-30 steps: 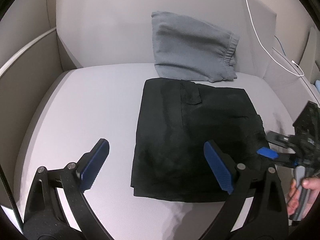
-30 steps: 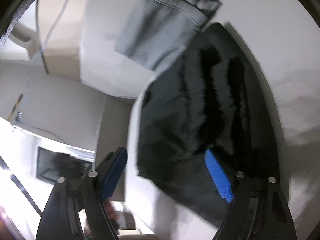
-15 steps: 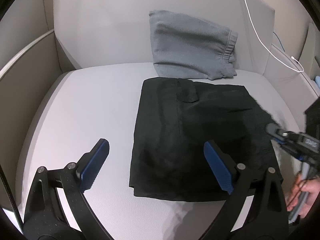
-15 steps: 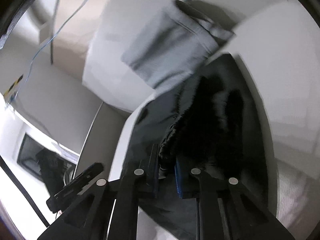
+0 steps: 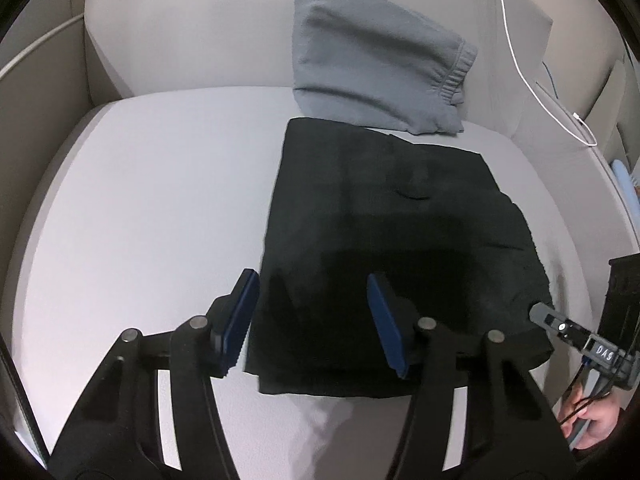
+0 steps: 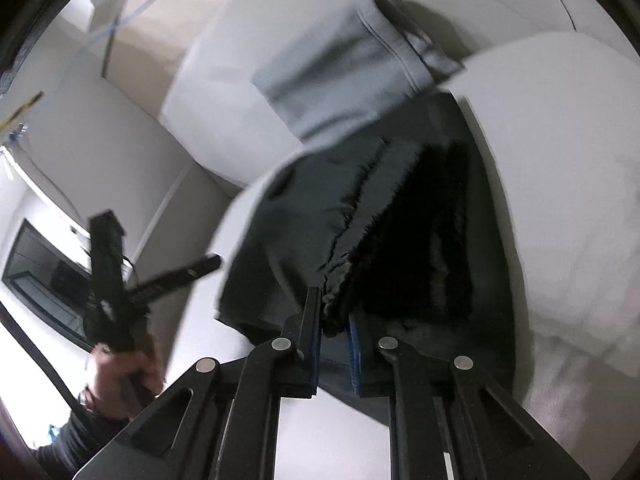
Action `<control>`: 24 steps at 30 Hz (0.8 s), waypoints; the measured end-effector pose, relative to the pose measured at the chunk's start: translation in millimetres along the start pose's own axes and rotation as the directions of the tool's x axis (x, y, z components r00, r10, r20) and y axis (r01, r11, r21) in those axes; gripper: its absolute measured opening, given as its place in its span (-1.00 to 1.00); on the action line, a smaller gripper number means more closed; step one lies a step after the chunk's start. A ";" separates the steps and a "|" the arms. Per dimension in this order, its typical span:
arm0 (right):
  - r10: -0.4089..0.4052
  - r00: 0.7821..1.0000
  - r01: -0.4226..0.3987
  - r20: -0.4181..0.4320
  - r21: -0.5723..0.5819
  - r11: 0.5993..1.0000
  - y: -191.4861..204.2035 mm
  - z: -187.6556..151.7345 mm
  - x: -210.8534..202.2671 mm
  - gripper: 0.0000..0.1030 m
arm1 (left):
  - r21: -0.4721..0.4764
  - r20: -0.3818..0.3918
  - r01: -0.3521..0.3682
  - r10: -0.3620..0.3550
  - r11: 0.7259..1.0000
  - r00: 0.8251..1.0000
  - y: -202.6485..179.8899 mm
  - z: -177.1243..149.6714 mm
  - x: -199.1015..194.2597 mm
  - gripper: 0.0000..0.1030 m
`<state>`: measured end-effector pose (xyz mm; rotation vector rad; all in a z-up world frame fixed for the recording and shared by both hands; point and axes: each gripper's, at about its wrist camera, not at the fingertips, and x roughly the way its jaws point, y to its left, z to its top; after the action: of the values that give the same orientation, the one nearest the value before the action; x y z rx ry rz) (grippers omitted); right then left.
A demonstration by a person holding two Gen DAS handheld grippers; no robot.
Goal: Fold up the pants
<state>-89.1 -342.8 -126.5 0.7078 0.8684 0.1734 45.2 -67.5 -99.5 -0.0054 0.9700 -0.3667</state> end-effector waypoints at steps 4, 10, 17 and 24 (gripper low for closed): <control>0.061 0.997 -0.058 0.049 -0.054 0.997 19.5 5.8 -18.9 -0.78 | 0.014 -0.001 -0.018 0.018 1.000 1.000 3.9 0.0 1.2 0.03; 0.110 0.992 -0.105 0.057 -0.080 0.991 35.0 -2.1 -33.5 -0.78 | 0.035 -0.027 -0.032 0.033 0.999 0.999 1.8 -2.1 5.9 0.03; -0.055 0.998 0.055 -0.009 0.050 0.997 -18.8 -5.4 -11.6 -0.78 | 0.118 -0.093 -0.010 0.021 0.993 0.995 -16.2 -12.5 26.6 -0.09; -0.077 0.997 0.077 0.028 -0.008 0.997 0.2 -2.6 -26.3 -0.78 | 0.052 -0.077 0.054 -0.050 0.997 0.996 -6.3 -10.1 13.7 -0.68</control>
<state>-108.0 -352.2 -110.8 0.6655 0.8661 0.0984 42.1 -76.1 -115.3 0.0321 1.0359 -0.4437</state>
